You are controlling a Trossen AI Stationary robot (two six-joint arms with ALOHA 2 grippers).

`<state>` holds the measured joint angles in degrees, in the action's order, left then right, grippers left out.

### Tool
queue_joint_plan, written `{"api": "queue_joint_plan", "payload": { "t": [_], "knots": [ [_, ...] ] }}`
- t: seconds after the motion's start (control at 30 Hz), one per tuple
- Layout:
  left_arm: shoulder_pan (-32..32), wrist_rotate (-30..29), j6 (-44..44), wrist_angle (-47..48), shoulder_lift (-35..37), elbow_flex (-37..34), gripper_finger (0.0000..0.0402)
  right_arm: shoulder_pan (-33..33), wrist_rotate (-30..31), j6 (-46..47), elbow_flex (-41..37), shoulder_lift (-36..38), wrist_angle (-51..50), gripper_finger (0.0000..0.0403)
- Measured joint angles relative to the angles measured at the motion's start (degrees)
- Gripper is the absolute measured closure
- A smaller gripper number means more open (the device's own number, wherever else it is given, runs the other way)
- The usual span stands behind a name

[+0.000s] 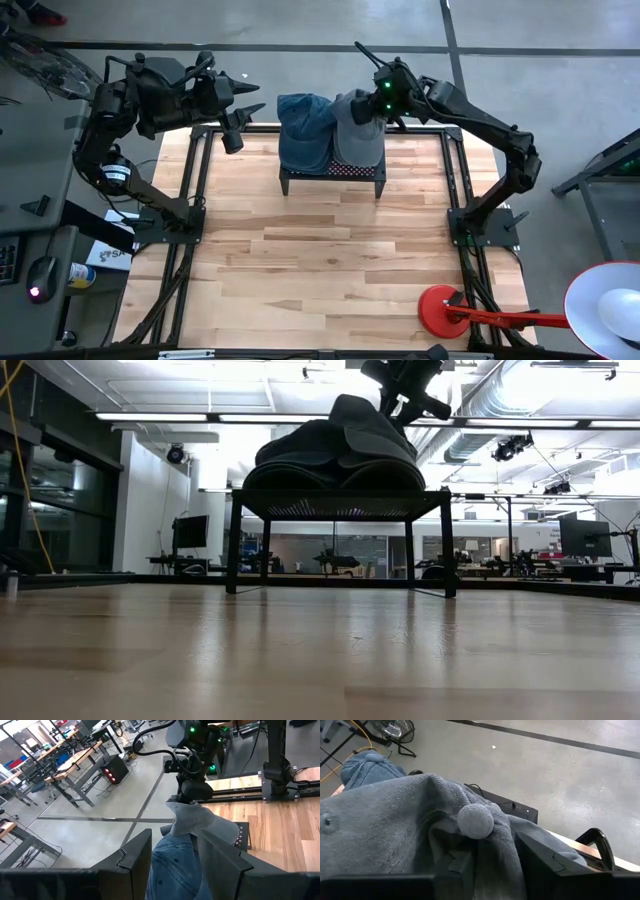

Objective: Pick & Place hat
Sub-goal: Stack the gray cap on the gray cap on the shelf

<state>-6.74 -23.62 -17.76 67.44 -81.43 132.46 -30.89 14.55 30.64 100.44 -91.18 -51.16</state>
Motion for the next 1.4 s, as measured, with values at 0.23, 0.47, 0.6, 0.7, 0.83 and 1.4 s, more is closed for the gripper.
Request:
{"api": "queue_joint_plan", "payload": {
  "t": [0.23,0.47,0.6,0.7,0.83,1.4],
  "knots": [
    [0.0,0.0,0.0,0.0,-0.02,0.0,0.0246,-0.63,-2.74,0.04,0.0,0.53,0.02,0.0231],
    [0.0,0.07,0.0,0.0,-0.02,0.0,0.0246,-0.98,-3.55,-1.03,0.0,3.46,0.61,0.0207],
    [0.0,0.15,0.0,0.0,-0.02,0.0,0.0246,-0.98,-5.16,-1.57,0.0,5.06,1.32,0.0205],
    [-0.02,0.19,0.0,-0.02,-0.02,0.0,0.0246,-1.01,-6.94,-2.16,0.0,5.42,1.37,0.0205],
    [-0.01,0.2,0.0,-0.02,-0.02,0.0,0.0246,-1.01,-8.27,-2.94,0.0,5.38,1.42,0.0205],
    [-0.02,0.22,-3.0,-0.02,-0.02,0.0,0.0246,-1.34,-8.36,-24.07,0.0,5.92,3.54,0.0205]
  ]
}}
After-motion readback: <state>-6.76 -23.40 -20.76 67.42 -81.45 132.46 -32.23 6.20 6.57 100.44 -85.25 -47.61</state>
